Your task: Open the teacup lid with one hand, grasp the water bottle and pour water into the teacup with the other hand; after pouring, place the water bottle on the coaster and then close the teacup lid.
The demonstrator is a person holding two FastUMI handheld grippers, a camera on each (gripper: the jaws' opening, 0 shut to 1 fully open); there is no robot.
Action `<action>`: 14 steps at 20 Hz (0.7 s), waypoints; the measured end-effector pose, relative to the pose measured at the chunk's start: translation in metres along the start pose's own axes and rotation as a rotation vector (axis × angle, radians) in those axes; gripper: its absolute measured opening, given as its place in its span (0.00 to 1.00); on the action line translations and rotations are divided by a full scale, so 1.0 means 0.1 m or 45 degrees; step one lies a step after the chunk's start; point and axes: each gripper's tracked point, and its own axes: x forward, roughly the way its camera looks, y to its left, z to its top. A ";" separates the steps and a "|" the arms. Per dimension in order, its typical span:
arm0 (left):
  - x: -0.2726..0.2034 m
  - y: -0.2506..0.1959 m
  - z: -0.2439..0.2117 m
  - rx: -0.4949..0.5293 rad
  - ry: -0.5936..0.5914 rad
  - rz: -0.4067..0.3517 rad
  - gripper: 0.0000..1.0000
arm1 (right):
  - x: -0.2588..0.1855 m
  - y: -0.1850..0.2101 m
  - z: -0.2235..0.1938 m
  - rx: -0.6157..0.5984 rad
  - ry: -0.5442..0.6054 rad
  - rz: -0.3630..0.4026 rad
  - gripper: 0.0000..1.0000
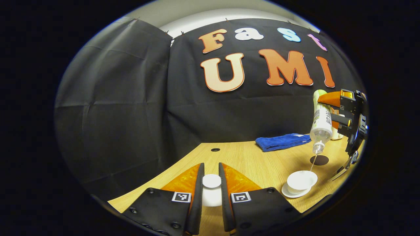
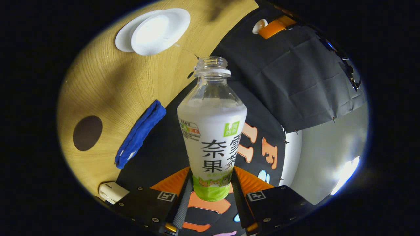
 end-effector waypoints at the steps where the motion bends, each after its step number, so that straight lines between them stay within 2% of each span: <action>1: -0.01 -0.02 0.01 -0.003 -0.004 -0.003 0.30 | 0.01 0.00 -0.01 0.023 -0.005 0.022 0.64; 2: -0.02 -0.03 0.02 -0.014 -0.008 -0.010 0.30 | 0.01 0.00 -0.01 0.036 -0.015 0.041 0.67; 5: -0.02 -0.08 -0.01 -0.025 0.001 -0.021 0.30 | 0.05 0.04 -0.05 0.127 -0.027 0.118 0.63; 6: -0.02 -0.09 -0.01 -0.027 0.002 -0.023 0.28 | 0.04 0.04 -0.05 0.166 -0.028 0.140 0.64; 8: -0.01 -0.11 0.02 -0.030 -0.003 -0.031 0.30 | 0.01 0.09 -0.01 0.277 -0.021 0.204 0.65; 10: -0.01 -0.15 0.04 -0.030 -0.008 -0.038 0.30 | -0.03 0.13 0.06 0.429 -0.010 0.271 0.65; 13: -0.02 -0.22 0.07 -0.034 -0.009 -0.051 0.30 | -0.11 0.24 0.10 0.756 0.027 0.400 0.65; 14: -0.03 -0.25 0.08 -0.033 -0.013 -0.054 0.30 | -0.12 0.21 0.12 0.845 0.045 0.415 0.65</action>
